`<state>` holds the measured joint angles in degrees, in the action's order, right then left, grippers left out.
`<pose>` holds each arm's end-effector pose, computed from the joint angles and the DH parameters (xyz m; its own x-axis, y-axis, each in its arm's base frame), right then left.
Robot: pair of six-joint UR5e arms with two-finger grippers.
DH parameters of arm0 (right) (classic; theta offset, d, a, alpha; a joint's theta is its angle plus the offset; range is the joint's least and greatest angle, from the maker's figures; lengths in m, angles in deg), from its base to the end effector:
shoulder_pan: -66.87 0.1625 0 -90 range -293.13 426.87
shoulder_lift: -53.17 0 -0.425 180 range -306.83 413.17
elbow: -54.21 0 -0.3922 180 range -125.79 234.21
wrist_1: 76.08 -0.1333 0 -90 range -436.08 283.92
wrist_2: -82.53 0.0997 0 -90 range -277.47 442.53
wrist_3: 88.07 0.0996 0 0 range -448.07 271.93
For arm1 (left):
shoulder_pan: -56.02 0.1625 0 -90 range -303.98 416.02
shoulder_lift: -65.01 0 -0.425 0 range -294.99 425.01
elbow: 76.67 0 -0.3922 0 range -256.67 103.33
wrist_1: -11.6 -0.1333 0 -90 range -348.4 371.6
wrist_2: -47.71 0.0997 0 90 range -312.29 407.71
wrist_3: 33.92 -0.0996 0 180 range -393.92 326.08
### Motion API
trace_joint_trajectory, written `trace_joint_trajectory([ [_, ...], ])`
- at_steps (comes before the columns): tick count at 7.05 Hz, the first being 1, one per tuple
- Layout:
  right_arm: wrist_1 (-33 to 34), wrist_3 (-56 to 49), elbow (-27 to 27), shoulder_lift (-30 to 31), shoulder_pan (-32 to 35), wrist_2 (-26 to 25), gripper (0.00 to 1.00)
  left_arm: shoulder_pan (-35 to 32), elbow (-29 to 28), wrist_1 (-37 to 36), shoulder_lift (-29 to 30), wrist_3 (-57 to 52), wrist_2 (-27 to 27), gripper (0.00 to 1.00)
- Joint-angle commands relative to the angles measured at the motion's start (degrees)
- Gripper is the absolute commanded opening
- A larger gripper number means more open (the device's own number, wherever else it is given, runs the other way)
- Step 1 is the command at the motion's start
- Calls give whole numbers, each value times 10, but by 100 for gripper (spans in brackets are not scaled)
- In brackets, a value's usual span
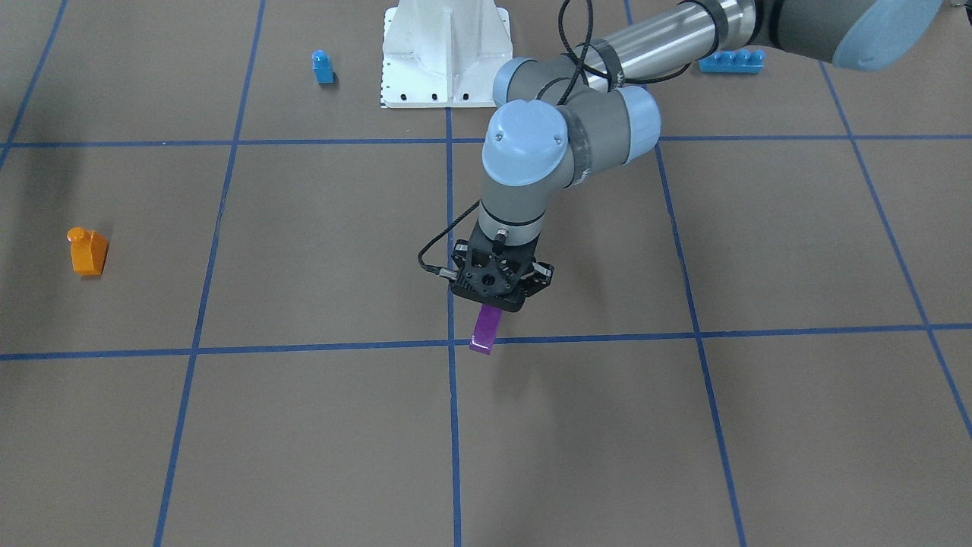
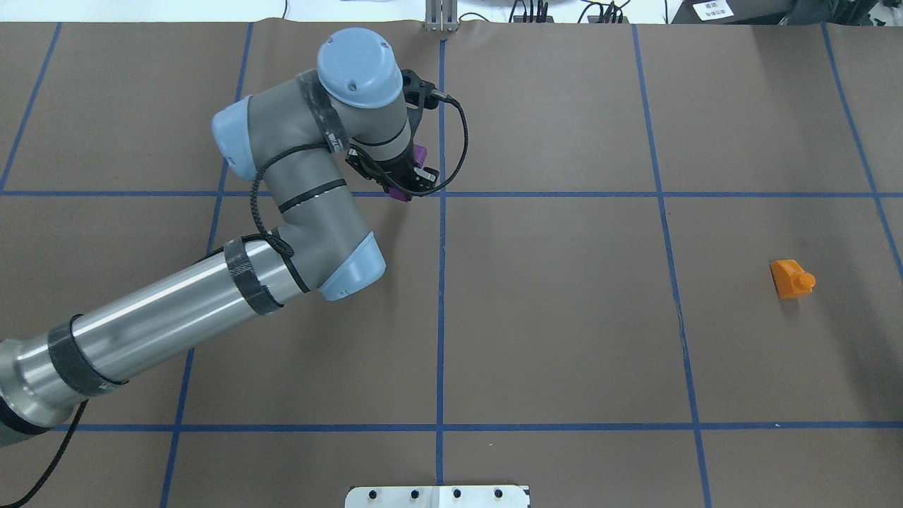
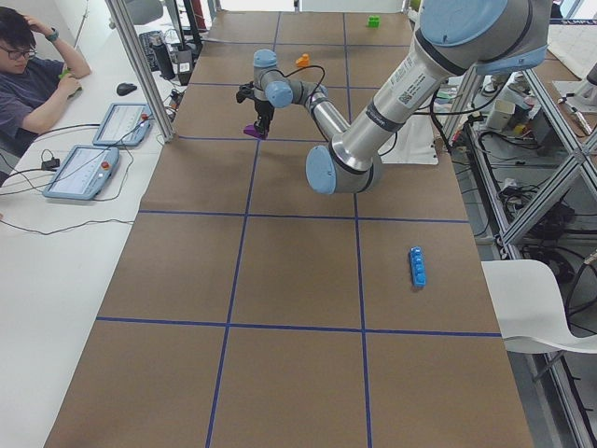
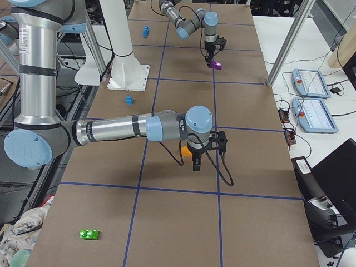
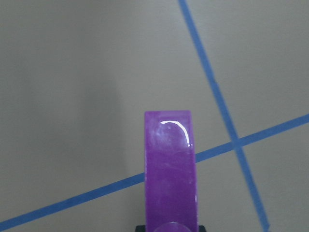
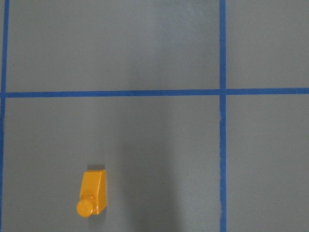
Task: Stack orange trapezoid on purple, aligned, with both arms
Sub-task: 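Carry the purple block with the left gripper to the table center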
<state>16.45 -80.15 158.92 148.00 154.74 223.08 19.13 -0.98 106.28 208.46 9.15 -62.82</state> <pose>0.0393 -0.4594 0.5687 0.6304 0.0154 0.7762 -0.0505 0.9985 0.0212 0.5665 -0.5482 0.1663 0.6629 0.3579 -0.6577 -0.1703 0.9274 0.3330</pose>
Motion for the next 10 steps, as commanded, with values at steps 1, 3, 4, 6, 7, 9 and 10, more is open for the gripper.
trace_joint_trajectory([
  [1, 0, 8, 0, -1, -9, 1, 100, 37, -32, 6, 21, 0, 37, 0],
  [3, 0, 12, 0, 0, -12, 1, 100, 51, -58, 33, 21, 0, 38, 0],
  [4, 0, 12, 0, -1, -13, 1, 100, 55, -67, 44, 22, 0, 39, 0],
  [6, 0, 12, 0, -1, -13, 1, 100, 61, -68, 45, 27, 3, 39, 3],
  [7, 1, 13, 0, -1, -13, 2, 100, 61, -71, 45, 31, 8, 39, 49],
  [9, 0, 32, 1, -10, -16, 2, 100, 60, -71, 46, 31, 6, 39, 100],
  [10, -1, 59, 8, -24, -30, 3, 100, 49, -69, 53, 33, 5, 38, 100],
])
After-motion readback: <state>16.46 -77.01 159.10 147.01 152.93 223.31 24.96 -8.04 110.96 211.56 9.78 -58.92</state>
